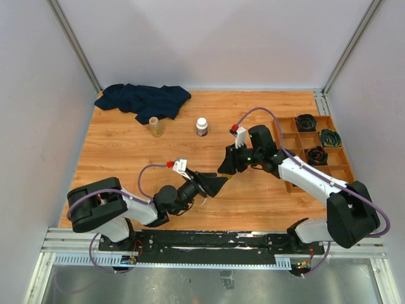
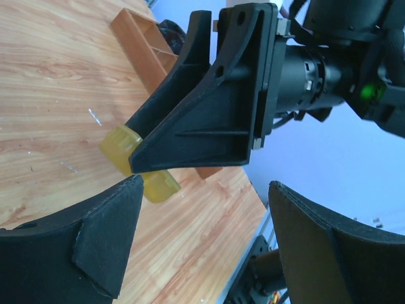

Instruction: Sort the pills into containers

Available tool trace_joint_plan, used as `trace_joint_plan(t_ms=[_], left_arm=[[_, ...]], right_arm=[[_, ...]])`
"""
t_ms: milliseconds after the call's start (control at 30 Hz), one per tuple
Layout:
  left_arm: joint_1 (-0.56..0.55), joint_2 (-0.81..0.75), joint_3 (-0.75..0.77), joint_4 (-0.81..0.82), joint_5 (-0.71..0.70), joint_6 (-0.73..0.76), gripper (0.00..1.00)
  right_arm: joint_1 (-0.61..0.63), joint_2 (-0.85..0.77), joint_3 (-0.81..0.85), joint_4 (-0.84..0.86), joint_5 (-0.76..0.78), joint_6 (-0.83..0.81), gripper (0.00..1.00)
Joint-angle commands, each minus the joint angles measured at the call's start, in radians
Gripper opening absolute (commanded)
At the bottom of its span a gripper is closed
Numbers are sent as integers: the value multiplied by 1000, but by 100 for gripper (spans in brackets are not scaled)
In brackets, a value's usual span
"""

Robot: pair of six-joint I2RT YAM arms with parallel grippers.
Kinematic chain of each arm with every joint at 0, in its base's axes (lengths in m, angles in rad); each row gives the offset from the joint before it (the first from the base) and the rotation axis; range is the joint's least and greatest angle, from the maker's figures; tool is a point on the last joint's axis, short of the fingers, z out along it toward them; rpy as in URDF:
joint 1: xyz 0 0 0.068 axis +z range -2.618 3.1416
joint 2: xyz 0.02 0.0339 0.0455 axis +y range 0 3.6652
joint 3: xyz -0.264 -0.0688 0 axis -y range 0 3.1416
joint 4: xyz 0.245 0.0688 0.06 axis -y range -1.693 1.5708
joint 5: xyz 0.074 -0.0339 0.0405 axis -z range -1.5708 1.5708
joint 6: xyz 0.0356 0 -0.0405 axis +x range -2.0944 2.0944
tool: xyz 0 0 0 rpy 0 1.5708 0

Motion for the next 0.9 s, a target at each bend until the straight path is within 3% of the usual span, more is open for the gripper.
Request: trace_joint_plan(t_ms=[0,300,667,867], left_arm=[[-22,-40,86,-264,-161,-118,83],[-33,-44,130,-412,-219,-144,64],[-34,25,234,-516,-222,-154,66],[-33,50,284,-605,-264,-168,55]], right_arm=[[-10,5,-10,58,12,101,1],[-11,2,-17,75,-10,111,1],[-8,8,-26,95,-28,110,1],[-6,-2,-31,100,-24,106,1]])
